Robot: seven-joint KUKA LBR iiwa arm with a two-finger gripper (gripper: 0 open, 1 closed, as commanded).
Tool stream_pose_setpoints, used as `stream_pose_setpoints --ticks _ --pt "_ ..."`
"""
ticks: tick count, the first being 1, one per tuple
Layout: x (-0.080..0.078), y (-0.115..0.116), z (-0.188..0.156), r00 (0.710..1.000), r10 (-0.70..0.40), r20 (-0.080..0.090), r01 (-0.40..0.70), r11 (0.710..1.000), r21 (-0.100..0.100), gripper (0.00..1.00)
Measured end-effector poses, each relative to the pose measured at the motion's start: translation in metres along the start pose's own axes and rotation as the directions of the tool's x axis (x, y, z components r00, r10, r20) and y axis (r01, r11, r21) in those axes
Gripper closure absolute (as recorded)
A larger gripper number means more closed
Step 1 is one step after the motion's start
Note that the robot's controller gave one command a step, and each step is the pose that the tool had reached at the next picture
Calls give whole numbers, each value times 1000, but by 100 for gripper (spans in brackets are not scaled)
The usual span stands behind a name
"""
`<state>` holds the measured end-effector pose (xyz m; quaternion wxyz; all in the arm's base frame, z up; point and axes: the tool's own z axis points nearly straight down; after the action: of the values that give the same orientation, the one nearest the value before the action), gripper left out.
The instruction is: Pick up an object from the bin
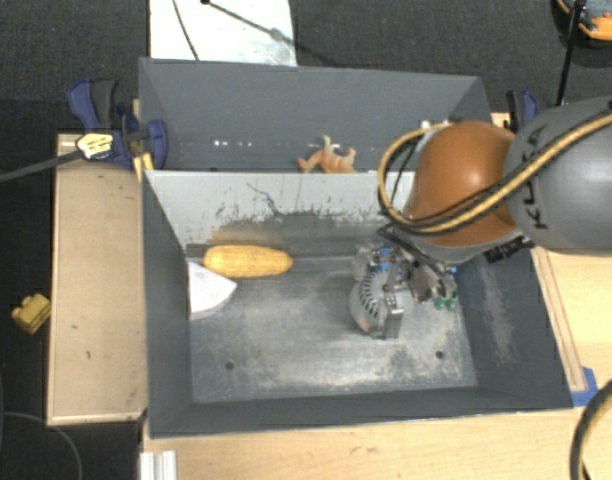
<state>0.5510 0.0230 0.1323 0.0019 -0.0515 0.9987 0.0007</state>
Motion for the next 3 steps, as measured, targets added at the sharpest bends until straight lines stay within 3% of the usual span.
stream_pose_setpoints --ticks 1,2,3 --pt "1 -31 5 1000 7 -2 -7 1000 1 0" --pt "14 -36 49 1000 13 9 -13 1000 -7 100" --pt "14 -36 49 1000 15 8 -15 1000 -7 100"
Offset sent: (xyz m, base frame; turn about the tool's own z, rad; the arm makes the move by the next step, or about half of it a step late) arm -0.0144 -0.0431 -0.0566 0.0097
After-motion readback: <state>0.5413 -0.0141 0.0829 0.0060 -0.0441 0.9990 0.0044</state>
